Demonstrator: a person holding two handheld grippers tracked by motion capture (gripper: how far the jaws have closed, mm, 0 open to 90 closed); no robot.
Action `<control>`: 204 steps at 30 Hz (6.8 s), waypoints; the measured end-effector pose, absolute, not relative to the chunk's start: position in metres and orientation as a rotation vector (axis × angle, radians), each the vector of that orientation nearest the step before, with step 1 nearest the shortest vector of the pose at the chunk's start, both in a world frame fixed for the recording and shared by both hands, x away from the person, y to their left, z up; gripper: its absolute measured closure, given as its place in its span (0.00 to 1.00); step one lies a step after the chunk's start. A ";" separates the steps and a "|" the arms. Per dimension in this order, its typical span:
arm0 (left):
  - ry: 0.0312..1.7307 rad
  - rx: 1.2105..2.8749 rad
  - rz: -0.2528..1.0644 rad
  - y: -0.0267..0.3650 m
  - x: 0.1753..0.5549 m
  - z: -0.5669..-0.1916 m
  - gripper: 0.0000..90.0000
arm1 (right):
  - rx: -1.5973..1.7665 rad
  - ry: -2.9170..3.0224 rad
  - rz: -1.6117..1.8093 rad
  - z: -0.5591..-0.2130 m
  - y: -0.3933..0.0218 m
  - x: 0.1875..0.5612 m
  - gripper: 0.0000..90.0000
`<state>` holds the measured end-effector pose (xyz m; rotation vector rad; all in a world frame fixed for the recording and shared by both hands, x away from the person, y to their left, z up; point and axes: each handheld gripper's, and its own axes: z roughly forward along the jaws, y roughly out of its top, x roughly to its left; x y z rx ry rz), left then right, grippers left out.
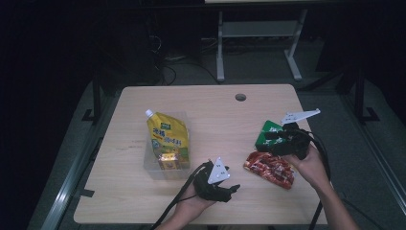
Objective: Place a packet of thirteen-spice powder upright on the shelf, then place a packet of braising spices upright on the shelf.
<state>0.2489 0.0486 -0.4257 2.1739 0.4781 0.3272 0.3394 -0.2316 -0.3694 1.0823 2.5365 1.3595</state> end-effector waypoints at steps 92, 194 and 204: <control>0.538 2.365 0.295 -0.055 0.327 -0.465 0.89 | 1.953 2.200 1.172 -0.464 -0.359 0.357 0.52; 0.472 2.167 0.260 0.048 0.255 -0.429 0.28 | 1.179 2.401 1.511 -0.336 -0.241 0.346 1.00; 0.460 2.159 0.270 0.056 0.249 -0.430 0.27 | 1.145 2.431 1.508 -0.330 -0.226 0.351 1.00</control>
